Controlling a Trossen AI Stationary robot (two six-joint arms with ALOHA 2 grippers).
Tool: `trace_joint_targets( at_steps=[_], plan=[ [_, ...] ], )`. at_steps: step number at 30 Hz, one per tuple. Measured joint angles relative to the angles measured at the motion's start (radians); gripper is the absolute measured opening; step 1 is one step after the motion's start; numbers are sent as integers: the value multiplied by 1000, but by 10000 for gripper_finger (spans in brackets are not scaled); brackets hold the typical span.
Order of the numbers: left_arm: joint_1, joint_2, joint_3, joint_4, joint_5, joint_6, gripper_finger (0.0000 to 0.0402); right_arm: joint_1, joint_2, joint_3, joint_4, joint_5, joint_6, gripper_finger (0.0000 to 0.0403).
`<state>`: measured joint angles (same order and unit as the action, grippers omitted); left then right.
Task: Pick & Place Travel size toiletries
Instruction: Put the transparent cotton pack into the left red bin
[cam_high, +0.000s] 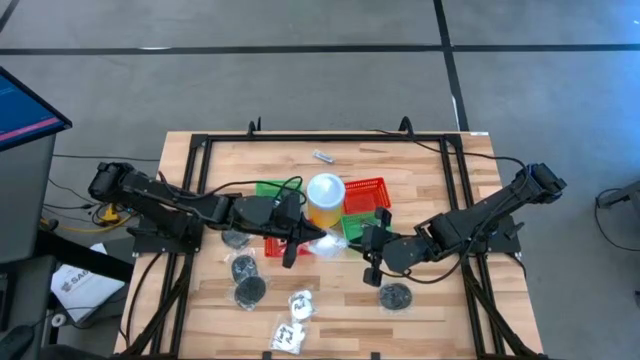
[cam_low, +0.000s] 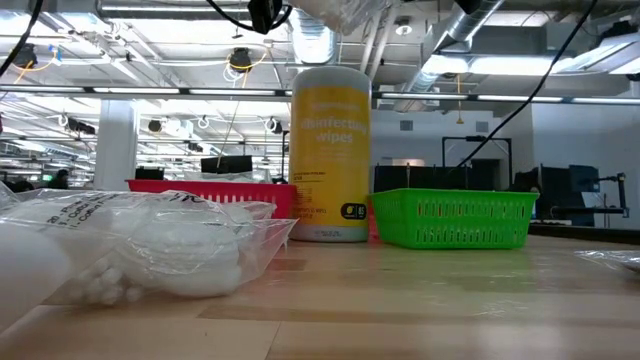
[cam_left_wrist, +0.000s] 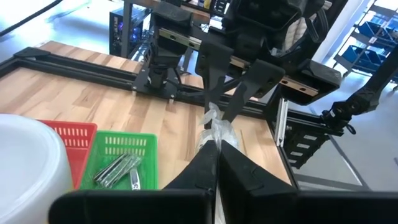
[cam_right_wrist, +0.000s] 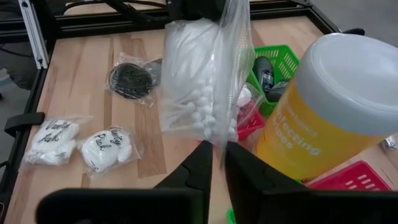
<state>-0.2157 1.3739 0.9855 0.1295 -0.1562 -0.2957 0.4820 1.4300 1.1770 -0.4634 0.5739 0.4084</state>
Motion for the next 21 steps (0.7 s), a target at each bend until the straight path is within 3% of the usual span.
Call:
trace_joint_targets(
  at_steps=[10, 21],
  plan=[
    [0, 0, 0, -60, -16, 2, 0, 0, 0, 0, -35, 0, 0, 82],
    [-1, -55, 1, -209, -82, -19, 0, 2, 0, 0, -91, -1, 27, 76]
  ],
)
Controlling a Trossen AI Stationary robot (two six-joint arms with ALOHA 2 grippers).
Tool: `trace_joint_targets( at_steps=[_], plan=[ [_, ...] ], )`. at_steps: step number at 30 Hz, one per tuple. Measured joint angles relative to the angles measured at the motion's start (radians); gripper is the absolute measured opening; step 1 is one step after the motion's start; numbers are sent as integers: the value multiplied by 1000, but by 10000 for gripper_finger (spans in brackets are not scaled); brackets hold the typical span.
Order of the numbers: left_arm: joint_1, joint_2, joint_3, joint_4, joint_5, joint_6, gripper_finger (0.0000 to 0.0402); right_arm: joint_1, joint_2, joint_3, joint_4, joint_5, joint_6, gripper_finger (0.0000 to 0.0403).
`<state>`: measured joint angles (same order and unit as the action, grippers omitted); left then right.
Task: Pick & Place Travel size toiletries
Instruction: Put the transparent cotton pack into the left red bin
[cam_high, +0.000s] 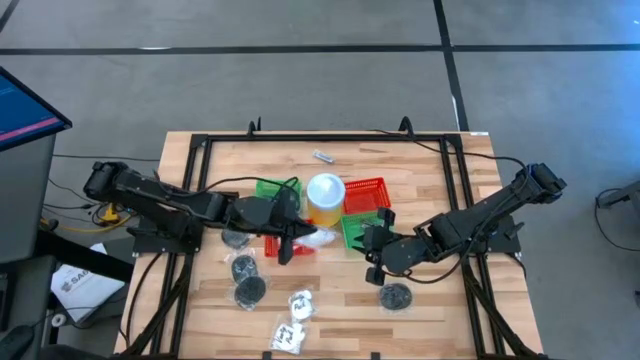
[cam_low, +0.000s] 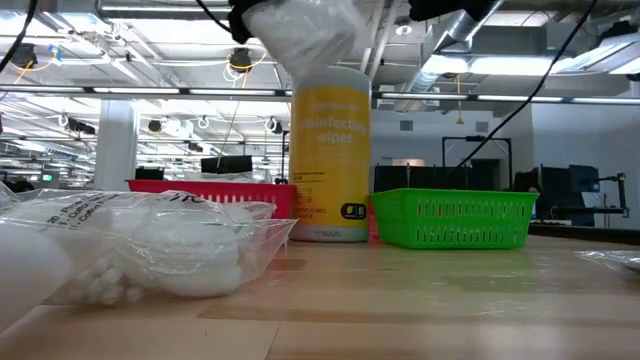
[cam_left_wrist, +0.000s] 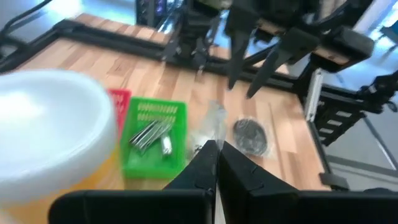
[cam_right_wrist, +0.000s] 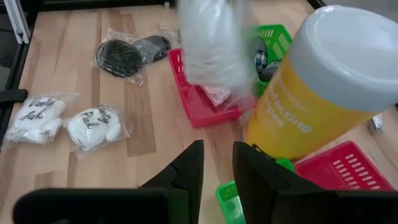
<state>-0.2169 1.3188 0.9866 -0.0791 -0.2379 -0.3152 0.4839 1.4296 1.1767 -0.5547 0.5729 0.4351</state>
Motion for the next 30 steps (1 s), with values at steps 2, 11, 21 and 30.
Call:
trace_joint_targets(
  at_steps=[2, 11, 21, 30],
  plan=[
    [0, -17, 0, -55, -6, -12, 0, 0, 0, 0, -2, 0, 1, 76],
    [-6, -20, -1, -196, -52, -23, 0, 0, 0, 0, -7, -1, 10, 76],
    [-6, -20, -1, -325, -71, -33, 0, 0, 0, 0, -7, -1, 10, 76],
    [-2, -19, -34, -349, -77, -33, 0, 0, 0, 0, -7, -4, 11, 76]
  ],
)
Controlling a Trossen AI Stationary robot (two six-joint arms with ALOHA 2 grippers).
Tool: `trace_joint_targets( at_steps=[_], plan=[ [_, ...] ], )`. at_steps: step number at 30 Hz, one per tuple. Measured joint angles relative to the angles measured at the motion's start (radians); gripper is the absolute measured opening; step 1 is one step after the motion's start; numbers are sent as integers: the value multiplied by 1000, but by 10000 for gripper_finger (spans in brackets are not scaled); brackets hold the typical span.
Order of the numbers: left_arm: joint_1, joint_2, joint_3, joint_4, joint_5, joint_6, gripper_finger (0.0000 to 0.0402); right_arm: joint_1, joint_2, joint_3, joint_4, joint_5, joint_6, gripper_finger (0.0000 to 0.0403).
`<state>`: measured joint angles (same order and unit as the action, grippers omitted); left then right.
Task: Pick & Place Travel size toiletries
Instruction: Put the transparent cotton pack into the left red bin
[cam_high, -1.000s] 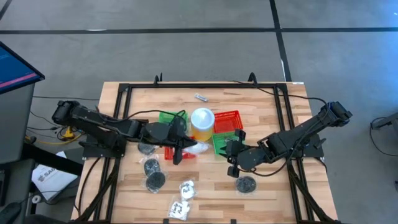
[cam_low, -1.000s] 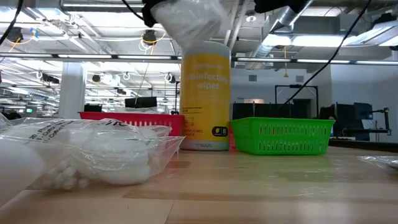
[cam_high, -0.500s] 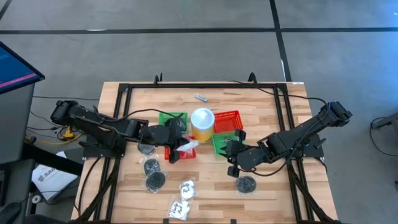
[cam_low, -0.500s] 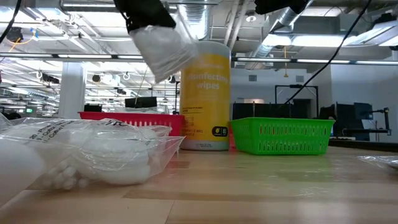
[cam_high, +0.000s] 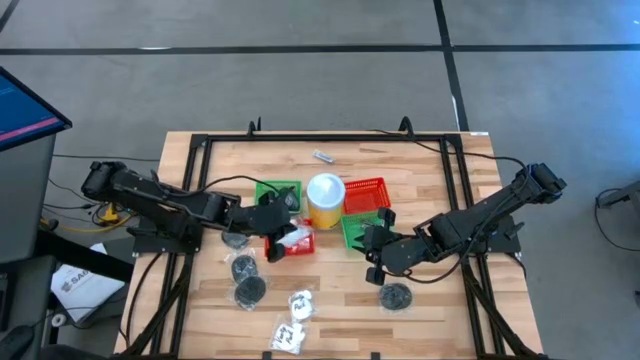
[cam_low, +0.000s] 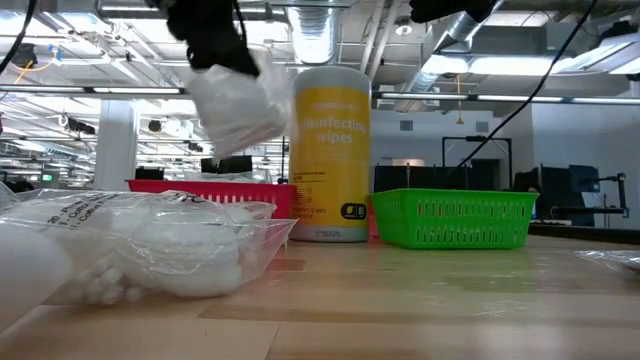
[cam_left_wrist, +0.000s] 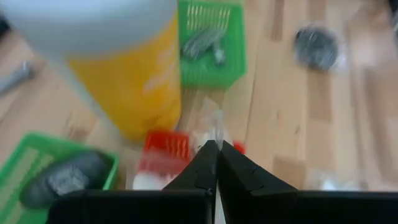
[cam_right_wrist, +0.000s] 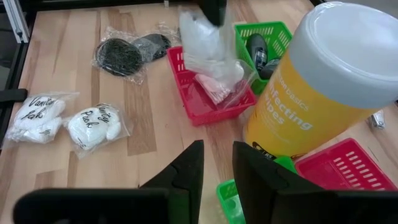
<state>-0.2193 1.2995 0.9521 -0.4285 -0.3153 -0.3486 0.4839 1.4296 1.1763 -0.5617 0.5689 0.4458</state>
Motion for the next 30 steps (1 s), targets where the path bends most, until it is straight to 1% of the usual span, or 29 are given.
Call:
trace_joint_targets(
  at_steps=[7, 12, 16, 21, 26, 30],
  plan=[
    [36, 1, -137, 26, 0, -58, 0, 0, 0, 0, 0, -2, 0, 76],
    [53, 1, -193, 63, 4, -57, 0, -3, 0, 0, 0, -2, 0, 76],
    [57, 1, -231, 123, 22, -49, 0, -2, 0, 0, 0, -2, 0, 76],
    [59, 1, -284, 248, 55, -11, 0, -2, 0, 0, 0, -2, 0, 76],
    [80, 1, -313, 255, 56, -7, 0, -2, 0, 0, 1, -2, 0, 76],
    [107, 1, -334, 257, 56, -44, 6, -2, 0, 0, 0, -2, 0, 76]
  ],
)
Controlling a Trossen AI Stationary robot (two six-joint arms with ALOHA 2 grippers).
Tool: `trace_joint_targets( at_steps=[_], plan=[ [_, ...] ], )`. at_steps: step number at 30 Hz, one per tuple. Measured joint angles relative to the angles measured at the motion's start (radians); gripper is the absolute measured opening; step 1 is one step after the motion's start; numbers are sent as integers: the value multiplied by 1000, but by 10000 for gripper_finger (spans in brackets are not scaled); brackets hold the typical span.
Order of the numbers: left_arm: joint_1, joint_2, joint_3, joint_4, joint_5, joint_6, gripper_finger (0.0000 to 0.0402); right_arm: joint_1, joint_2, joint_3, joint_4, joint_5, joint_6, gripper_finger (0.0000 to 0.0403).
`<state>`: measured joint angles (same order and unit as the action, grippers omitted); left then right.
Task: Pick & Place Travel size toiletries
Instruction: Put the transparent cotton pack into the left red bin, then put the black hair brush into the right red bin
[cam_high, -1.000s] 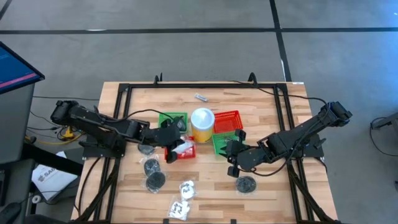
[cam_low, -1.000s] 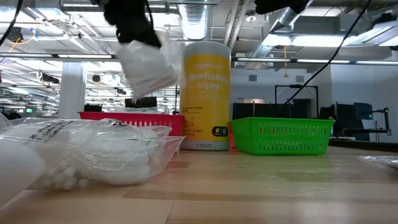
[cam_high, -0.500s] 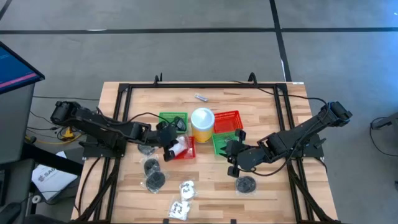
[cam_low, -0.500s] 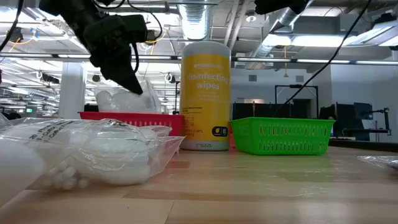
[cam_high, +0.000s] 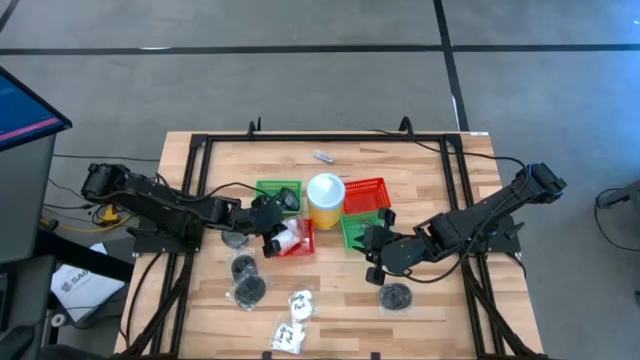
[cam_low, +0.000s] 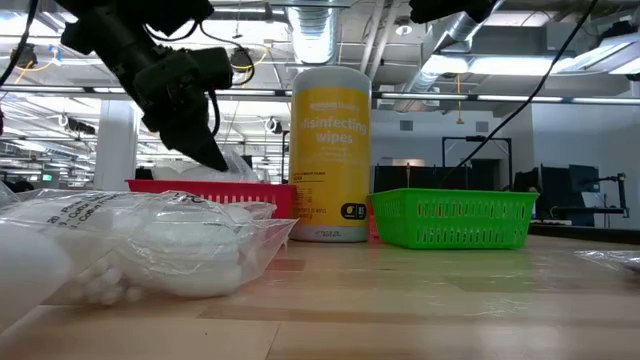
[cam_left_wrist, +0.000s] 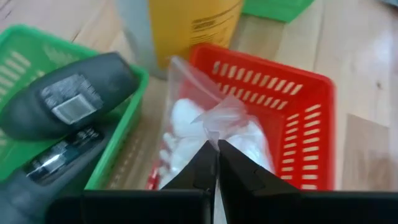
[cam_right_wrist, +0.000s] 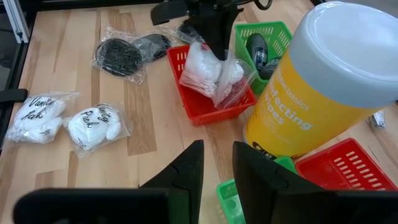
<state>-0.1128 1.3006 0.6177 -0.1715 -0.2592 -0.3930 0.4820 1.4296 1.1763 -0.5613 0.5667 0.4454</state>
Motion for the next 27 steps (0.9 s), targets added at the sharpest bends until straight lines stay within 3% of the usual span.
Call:
trace_joint_targets(
  at_steps=[5, 16, 27],
  plan=[
    [9, 0, -5, 17, -1, -7, 31, 0, 0, 0, 0, 0, 0, 76],
    [9, -9, -5, 38, -2, 9, 143, 0, 0, 0, 0, 0, 0, 76],
    [-25, -185, -6, 35, -2, 21, 170, 0, 0, 0, 0, 0, 0, 76]
  ],
)
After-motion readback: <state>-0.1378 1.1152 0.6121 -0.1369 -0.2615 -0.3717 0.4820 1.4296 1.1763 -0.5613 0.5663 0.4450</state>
